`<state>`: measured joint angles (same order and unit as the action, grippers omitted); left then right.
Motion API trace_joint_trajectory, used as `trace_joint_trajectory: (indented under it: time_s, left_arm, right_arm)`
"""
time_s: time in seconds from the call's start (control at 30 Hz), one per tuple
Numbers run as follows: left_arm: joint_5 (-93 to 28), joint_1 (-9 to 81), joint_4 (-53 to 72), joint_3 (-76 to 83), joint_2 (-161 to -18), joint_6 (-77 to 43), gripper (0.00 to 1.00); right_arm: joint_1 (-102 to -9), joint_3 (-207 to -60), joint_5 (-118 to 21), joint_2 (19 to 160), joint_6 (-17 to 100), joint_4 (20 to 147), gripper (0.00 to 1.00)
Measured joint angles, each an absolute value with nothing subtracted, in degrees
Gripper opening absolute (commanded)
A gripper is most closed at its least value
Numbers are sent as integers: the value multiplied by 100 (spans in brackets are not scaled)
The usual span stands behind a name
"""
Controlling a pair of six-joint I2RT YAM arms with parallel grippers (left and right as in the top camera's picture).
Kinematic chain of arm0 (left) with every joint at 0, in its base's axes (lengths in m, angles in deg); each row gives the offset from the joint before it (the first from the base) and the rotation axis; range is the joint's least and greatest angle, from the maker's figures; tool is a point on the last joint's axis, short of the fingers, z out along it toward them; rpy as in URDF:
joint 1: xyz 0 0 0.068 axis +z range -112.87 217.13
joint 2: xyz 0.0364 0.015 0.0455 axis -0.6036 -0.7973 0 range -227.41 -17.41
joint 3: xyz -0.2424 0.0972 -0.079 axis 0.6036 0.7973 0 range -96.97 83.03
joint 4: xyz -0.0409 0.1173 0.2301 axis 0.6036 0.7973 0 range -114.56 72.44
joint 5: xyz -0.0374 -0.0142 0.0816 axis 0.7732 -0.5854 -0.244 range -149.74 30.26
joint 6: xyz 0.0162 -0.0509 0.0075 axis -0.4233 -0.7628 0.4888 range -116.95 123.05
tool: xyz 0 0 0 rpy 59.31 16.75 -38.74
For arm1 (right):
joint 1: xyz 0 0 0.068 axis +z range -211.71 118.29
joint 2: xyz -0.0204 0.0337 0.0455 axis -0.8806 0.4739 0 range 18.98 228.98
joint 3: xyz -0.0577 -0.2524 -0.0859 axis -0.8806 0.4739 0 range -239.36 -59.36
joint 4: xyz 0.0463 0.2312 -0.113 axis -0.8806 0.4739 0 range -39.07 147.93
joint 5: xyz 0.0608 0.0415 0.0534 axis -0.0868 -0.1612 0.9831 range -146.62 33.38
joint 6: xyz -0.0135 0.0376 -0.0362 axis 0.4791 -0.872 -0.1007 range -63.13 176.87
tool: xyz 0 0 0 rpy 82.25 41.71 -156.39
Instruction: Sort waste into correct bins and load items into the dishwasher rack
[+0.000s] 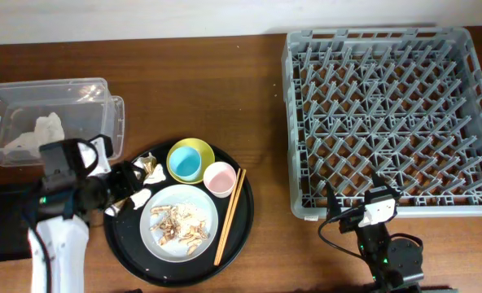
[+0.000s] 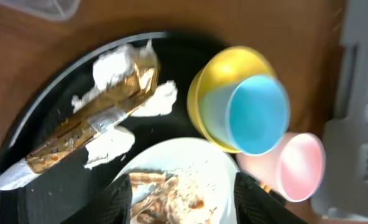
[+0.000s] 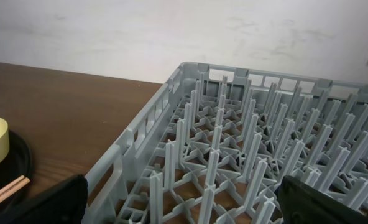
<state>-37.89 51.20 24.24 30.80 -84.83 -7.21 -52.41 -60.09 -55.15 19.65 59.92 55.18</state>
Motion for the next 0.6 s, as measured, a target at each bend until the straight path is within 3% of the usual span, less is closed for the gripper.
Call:
trace_joint_trajectory:
  time_s: [0.1, 0.23, 0.6]
  left_arm:
    - [-4504, 4538, 2221, 3080, -9986, -697, 61]
    - [-5948, 4457, 1346, 3095, -10561, -653, 51]
    - [-5852, 4105, 1259, 3095, -11208, 774, 52]
  right_arm:
    - [-5241, -6009, -5515, 1963, 5987, 5520, 98]
    - [-5241, -6009, -5517, 1960, 5990, 5518, 98]
    - [-5241, -6009, -5515, 1960, 5990, 5520, 98]
